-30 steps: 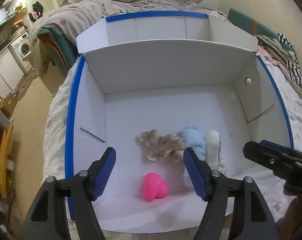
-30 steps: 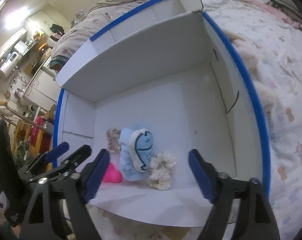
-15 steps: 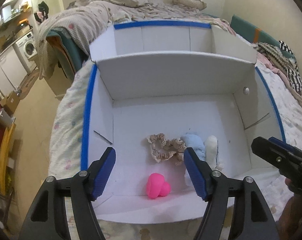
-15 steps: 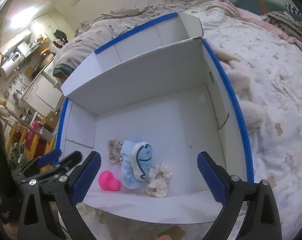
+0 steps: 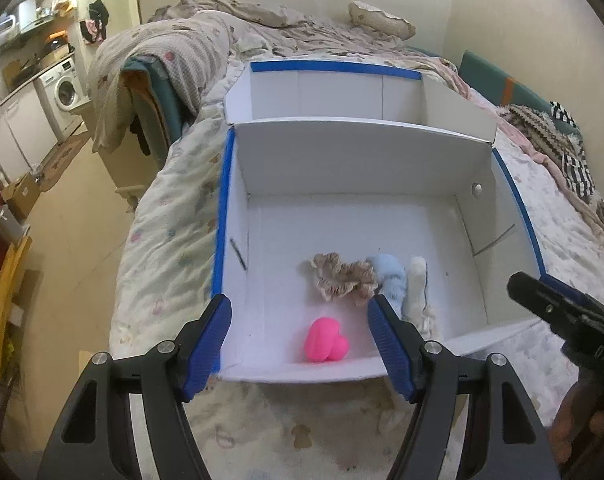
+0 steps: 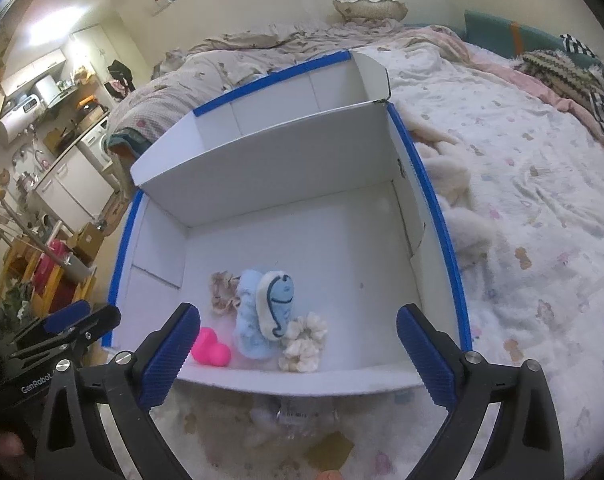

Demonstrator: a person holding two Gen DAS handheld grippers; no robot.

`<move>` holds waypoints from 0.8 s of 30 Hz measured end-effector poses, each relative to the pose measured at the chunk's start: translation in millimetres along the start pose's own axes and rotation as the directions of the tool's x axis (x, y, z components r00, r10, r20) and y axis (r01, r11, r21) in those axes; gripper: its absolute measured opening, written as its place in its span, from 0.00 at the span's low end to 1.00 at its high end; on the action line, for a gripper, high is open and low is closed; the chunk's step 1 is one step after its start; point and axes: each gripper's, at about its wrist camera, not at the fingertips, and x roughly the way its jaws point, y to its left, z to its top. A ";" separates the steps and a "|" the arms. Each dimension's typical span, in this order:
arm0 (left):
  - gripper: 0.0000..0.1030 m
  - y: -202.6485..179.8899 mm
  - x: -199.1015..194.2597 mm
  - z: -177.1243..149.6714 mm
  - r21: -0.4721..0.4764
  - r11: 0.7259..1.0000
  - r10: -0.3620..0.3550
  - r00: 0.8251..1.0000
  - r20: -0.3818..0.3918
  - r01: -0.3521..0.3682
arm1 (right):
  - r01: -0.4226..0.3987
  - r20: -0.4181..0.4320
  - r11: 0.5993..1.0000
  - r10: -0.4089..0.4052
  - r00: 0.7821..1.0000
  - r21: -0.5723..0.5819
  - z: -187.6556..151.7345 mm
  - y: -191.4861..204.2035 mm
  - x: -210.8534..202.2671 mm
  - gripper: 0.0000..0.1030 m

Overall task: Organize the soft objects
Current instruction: 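Move the left tool out beside the box to the white cloth and grasp it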

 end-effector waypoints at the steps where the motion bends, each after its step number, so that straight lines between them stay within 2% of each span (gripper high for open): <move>1: 0.66 3.7 -3.1 -4.7 -0.011 1.000 0.005 1.000 0.000 -0.005 | -0.003 0.002 1.000 0.003 1.000 -0.002 -1.6 0.5 -3.4 1.00; 6: 0.66 18.3 -5.3 -24.1 -0.065 0.998 -0.013 1.000 -0.026 0.012 | -0.033 0.010 0.999 0.033 0.999 0.006 -10.9 -0.3 -20.4 1.00; 10: 0.66 20.9 -1.3 -40.0 -0.059 0.998 -0.038 0.998 -0.055 0.035 | -0.046 -0.007 0.999 0.046 0.999 0.009 -24.1 -3.6 -29.2 1.00; 13: 0.66 27.7 2.9 -50.8 -0.055 0.998 -0.004 0.997 -0.076 0.000 | -0.052 -0.031 0.999 0.052 0.998 0.016 -34.8 -7.7 -31.2 1.00; 17: 0.66 43.5 12.7 -58.7 -0.105 0.993 0.037 0.992 -0.124 -0.050 | -0.052 -0.129 0.993 0.065 0.990 0.104 -50.3 -20.5 -15.5 1.00; 20: 0.66 49.5 25.2 -61.2 -0.144 0.989 -0.003 0.983 -0.185 -0.024 | -0.022 -0.215 0.985 0.060 0.975 0.173 -60.1 -30.1 3.7 1.00; 24: 0.66 34.9 42.0 -69.9 -0.104 0.995 -0.025 0.965 -0.260 -0.002 | 0.022 -0.263 0.982 0.028 0.964 0.187 -64.3 -34.3 17.2 1.00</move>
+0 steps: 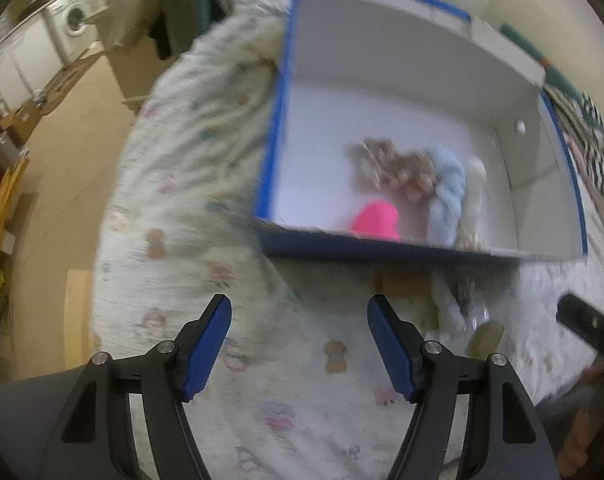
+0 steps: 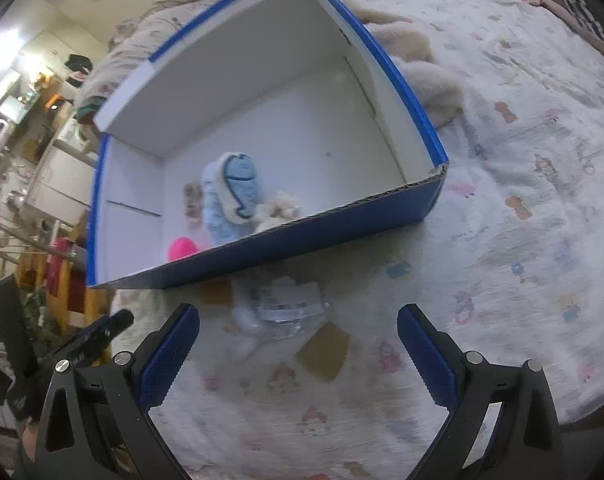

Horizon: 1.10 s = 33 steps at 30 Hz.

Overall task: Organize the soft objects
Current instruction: 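Move the left tool out beside the box to the white cloth and grasp it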

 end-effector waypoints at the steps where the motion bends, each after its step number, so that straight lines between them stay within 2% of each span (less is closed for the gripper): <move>1: 0.66 -6.4 4.5 -2.3 0.020 1.000 0.002 1.000 -0.013 -0.002 | 0.013 -0.006 1.000 -0.013 1.000 -0.001 -0.8 0.3 2.1 1.00; 5: 0.66 -21.3 16.3 -4.8 0.049 0.999 0.012 0.999 -0.044 -0.010 | 0.022 -0.031 1.000 -0.022 0.999 0.001 0.3 1.6 8.0 1.00; 11: 0.66 -39.6 33.1 -3.3 0.039 0.999 -0.019 0.995 -0.099 0.023 | 0.035 -0.043 0.999 -0.035 0.998 -0.016 2.9 3.0 12.2 1.00; 13: 0.66 -49.3 39.8 -5.3 0.050 0.997 -0.049 0.991 -0.128 0.056 | 0.050 -0.045 0.998 -0.051 0.998 -0.022 3.4 0.2 14.0 1.00; 17: 0.53 -76.7 52.9 -11.9 0.110 0.986 -0.099 0.977 -0.191 0.122 | 0.069 -0.057 0.998 -0.069 0.996 -0.008 5.5 -10.8 16.9 1.00; 18: 0.52 -84.4 56.6 -14.0 0.130 0.982 -0.106 0.973 -0.206 0.134 | 0.071 -0.061 0.997 -0.071 0.996 0.000 5.8 -14.1 17.7 1.00; 20: 0.51 -97.7 64.9 -18.0 0.166 0.975 -0.108 0.965 -0.238 0.150 | 0.074 -0.068 0.997 -0.073 0.995 0.012 6.1 -21.1 18.6 1.00; 22: 0.46 -111.1 75.4 -23.2 0.211 0.966 -0.087 0.958 -0.272 0.147 | 0.061 -0.087 0.998 -0.058 0.995 0.029 6.3 -25.5 21.7 1.00; 24: 0.40 -121.0 82.0 -26.1 0.256 0.959 -0.052 0.961 -0.273 0.124 | 0.044 -0.105 0.997 -0.038 0.994 0.056 6.0 -31.3 24.2 1.00; 26: 0.23 -127.9 84.2 -25.6 0.287 0.951 -0.036 0.966 -0.257 0.112 | 0.033 -0.118 0.996 -0.024 0.993 0.078 5.7 -35.2 25.6 1.00; 28: 0.12 -128.7 84.6 -23.8 0.277 0.951 -0.062 0.963 -0.262 0.137 | 0.030 -0.132 0.995 -0.017 0.991 0.091 5.1 -37.7 28.0 1.00; 33: 0.08 -115.4 73.4 -22.6 0.257 0.955 -0.080 0.962 -0.261 0.149 | 0.034 -0.203 0.996 -0.017 0.979 0.082 1.1 -38.1 41.2 1.00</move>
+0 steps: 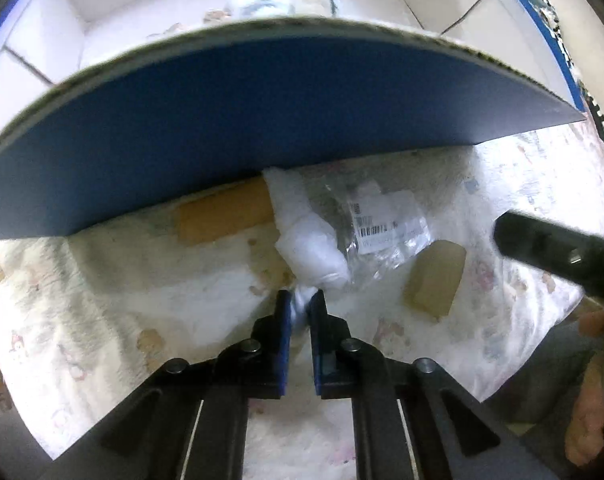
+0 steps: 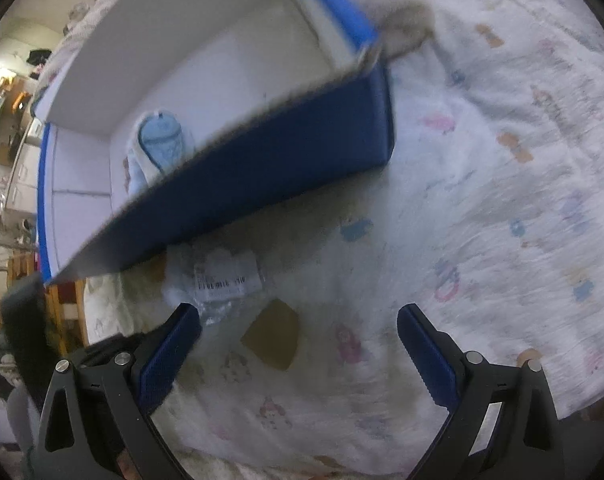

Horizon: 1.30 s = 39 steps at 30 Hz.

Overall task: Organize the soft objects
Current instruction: 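Move the left tool out beside the box to the white cloth and grasp it, then carry the white cloth with the left tool over the box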

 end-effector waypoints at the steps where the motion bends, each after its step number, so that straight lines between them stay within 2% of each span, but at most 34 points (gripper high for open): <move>1: 0.08 2.5 -4.2 -2.4 -0.003 1.000 -0.008 1.000 0.000 0.008 | -0.007 -0.014 1.000 0.007 1.000 -0.005 -0.6 1.3 3.3 1.00; 4: 0.08 9.1 -16.5 -7.8 -0.003 1.000 -0.028 1.000 0.013 0.028 | -0.049 -0.044 0.999 0.049 0.998 -0.008 -2.4 4.1 10.1 1.00; 7: 0.08 20.6 -31.0 -17.0 0.003 0.999 -0.048 0.998 0.040 0.048 | -0.151 -0.084 0.988 0.154 0.985 0.044 -4.7 2.1 18.2 1.00; 9: 0.08 32.7 -39.9 -25.0 -0.009 0.997 -0.073 0.996 0.051 0.073 | -0.150 -0.084 0.987 0.154 0.985 0.054 -3.7 0.4 22.0 0.96; 10: 0.08 39.9 -44.0 -27.5 -0.013 0.996 -0.085 0.995 0.055 0.086 | -0.150 -0.086 0.987 0.154 0.984 0.057 -3.7 -0.1 24.0 0.84; 14: 0.08 52.1 -57.8 -42.3 -0.030 0.996 -0.083 0.993 0.081 0.085 | -0.121 -0.109 0.992 0.125 0.986 0.037 -3.6 3.9 31.5 0.60; 16: 0.08 61.0 -60.8 -47.0 -0.046 0.996 -0.068 0.994 0.085 0.072 | -0.107 -0.117 0.994 0.108 0.987 0.016 -6.4 11.3 35.6 0.44; 17: 0.08 64.7 -59.5 -47.3 -0.054 0.996 -0.061 0.995 0.081 0.065 | -0.091 -0.114 0.996 0.091 0.989 0.002 -7.2 13.5 36.7 0.41; 19: 0.08 70.9 -60.7 -49.1 -0.071 0.996 -0.045 0.996 0.075 0.051 | -0.055 -0.102 0.998 0.051 0.993 -0.032 -9.1 17.1 35.9 0.16; 20: 0.08 71.1 -59.3 -48.1 -0.074 0.996 -0.041 0.996 0.074 0.047 | -0.039 -0.094 0.998 0.035 0.995 -0.048 -9.8 19.0 34.2 0.12; 22: 0.08 72.6 -61.3 -47.7 -0.080 0.996 -0.037 0.996 0.077 0.043 | -0.031 -0.077 0.997 0.025 0.997 -0.076 -11.5 21.3 29.0 0.09; 34: 0.08 71.0 -65.1 -52.6 -0.083 0.997 0.003 0.996 0.089 0.005 | -0.049 0.006 0.988 0.050 0.999 -0.145 -23.3 33.6 1.1 0.09; 39: 0.08 66.3 -87.2 -61.0 -0.073 0.997 0.027 0.989 0.142 -0.017 | -0.069 0.041 0.979 0.079 0.996 -0.192 -29.1 44.4 -18.2 0.09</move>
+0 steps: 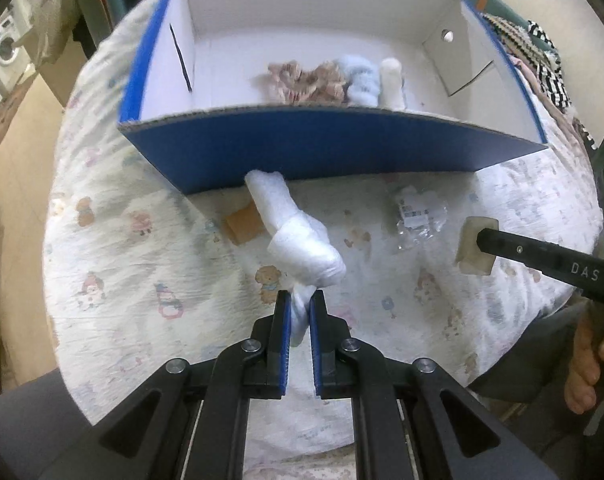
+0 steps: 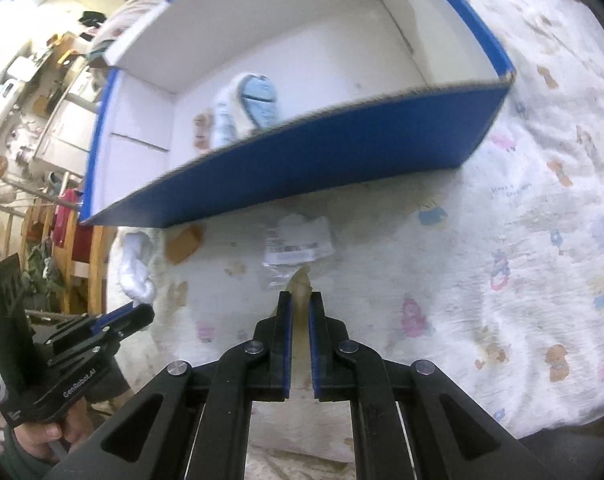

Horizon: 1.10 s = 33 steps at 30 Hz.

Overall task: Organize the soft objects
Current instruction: 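Carry the white cloth with the left tool over the box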

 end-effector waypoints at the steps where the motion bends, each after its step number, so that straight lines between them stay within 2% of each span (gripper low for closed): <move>1: 0.08 -2.2 -3.9 -2.4 0.009 0.999 0.031 0.999 0.009 -0.031 | -0.006 0.007 1.000 0.006 1.000 -0.008 -0.6 1.4 -4.7 0.09; 3: 0.08 -6.5 -9.7 -7.5 0.030 0.998 0.062 0.998 0.031 -0.063 | -0.033 0.019 0.999 0.034 0.999 -0.016 -2.4 6.2 -11.5 0.09; 6: 0.08 -8.4 -23.2 -9.8 0.020 0.999 0.046 0.997 0.056 -0.047 | -0.060 0.041 0.998 0.061 0.997 -0.031 -3.1 13.0 -23.7 0.09; 11: 0.08 -10.2 -43.2 -2.3 -0.001 0.998 0.069 0.991 0.112 -0.069 | -0.104 0.104 0.994 0.108 0.989 -0.046 1.8 23.6 -48.1 0.09; 15: 0.08 -8.7 -59.4 17.6 -0.017 0.997 0.073 0.984 0.163 -0.071 | -0.127 0.166 0.990 0.134 0.977 -0.052 16.0 30.8 -69.5 0.09; 19: 0.08 -7.6 -70.0 45.4 -0.006 0.994 0.104 0.972 0.211 -0.105 | -0.134 0.206 0.989 0.145 0.968 -0.063 35.1 37.0 -80.7 0.09; 26: 0.08 -9.2 -71.2 89.0 0.012 0.992 0.119 0.965 0.235 -0.125 | -0.125 0.247 0.989 0.143 0.959 -0.085 73.9 44.6 -89.9 0.09; 33: 0.08 -13.0 -50.1 123.7 0.006 0.992 0.119 0.968 0.220 -0.124 | -0.096 0.258 0.992 0.112 0.960 -0.076 97.4 36.6 -72.0 0.09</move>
